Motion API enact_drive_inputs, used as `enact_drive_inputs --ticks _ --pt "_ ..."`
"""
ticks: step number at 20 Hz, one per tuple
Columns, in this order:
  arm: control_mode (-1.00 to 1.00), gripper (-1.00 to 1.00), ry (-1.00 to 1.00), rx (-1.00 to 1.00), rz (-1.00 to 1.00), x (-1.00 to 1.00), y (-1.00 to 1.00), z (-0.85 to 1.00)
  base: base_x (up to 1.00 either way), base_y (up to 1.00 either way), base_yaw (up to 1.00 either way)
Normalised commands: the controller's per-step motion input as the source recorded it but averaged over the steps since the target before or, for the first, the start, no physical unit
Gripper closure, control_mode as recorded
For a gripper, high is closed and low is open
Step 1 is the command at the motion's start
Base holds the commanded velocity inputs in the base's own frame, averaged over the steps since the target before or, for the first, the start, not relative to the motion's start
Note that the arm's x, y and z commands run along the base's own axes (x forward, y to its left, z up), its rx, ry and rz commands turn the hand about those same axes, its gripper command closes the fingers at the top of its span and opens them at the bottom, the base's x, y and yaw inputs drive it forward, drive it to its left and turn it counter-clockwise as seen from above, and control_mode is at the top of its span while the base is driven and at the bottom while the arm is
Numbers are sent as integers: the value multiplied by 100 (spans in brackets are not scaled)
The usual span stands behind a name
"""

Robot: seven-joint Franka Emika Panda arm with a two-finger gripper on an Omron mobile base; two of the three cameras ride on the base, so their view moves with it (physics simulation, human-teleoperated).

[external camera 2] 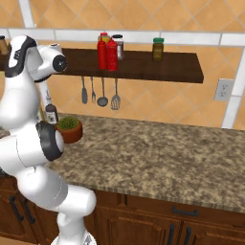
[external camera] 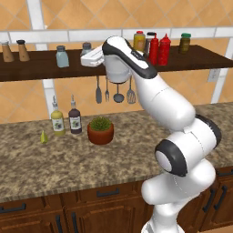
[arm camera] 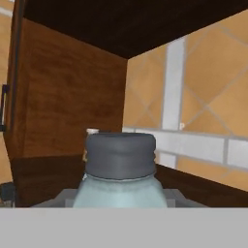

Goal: Put the shaker and condiment bottle from the counter next to their counterparts in the cabinet.

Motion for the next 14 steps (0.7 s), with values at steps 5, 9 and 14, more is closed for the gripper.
enact_drive_inputs --ticks 5,9,14 --pt "-100 100 0 -5 0 46 23 -13 0 0 0" --pt "-100 100 0 -2 0 43 16 -8 0 0 0" --pt "-100 100 0 0 0 36 11 -6 0 0 0"
